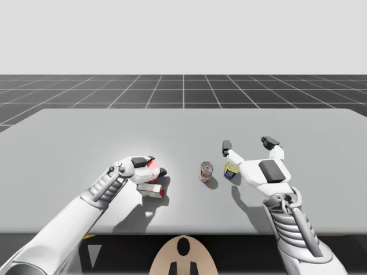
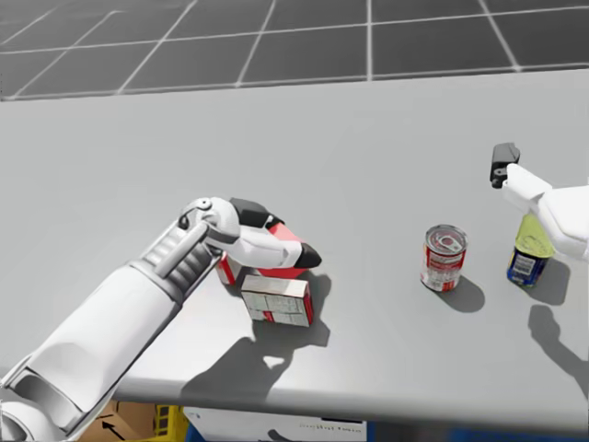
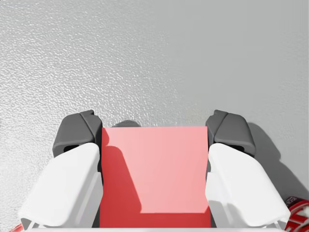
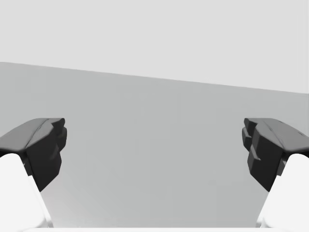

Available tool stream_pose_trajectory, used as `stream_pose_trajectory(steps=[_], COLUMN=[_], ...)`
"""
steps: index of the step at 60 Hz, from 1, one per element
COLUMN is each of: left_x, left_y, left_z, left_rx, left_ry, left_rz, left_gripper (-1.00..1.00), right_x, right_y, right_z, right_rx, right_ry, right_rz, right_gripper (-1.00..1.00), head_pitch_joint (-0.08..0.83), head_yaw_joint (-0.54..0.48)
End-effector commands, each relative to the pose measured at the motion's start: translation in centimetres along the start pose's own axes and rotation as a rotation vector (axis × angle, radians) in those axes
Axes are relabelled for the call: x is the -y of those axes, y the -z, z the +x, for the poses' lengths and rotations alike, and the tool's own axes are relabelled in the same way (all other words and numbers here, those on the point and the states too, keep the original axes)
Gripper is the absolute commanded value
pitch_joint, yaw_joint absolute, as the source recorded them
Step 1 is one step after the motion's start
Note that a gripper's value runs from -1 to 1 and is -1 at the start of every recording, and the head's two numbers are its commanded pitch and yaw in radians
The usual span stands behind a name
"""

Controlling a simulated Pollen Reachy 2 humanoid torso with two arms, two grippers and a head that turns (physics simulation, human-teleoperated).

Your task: Find the red cube and pick it up.

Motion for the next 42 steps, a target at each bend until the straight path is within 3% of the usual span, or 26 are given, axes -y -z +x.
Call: stream_pose_trajectory(steps=[1,20,42], left_x=[0.2,0.4,-0.7], left_y=[1.0,0.1,-5.7], left_z=[-2.2,-1.2,4.6], left_rx=[-0.179,-0.146,0.028], left_ry=[0.032,0.058,0.119], left_rz=[0.0,0.011,0.116], left_gripper=[1.0,1.0,1.0], right_x=[-0.2,0.0,0.2], right_y=[0.0,0.0,0.3], right_z=[-0.1,0.0,0.0], right_rx=[-0.002,0.003,0.017], right_ry=[0.014,0.021,0.019], right_rz=[0.0,-0.011,-0.054], right_gripper=[-1.0,-1.0,-1.0], head_pitch_joint=[0.544,0.335,0.313], head_yaw_joint=[0.18,0.19,0.2])
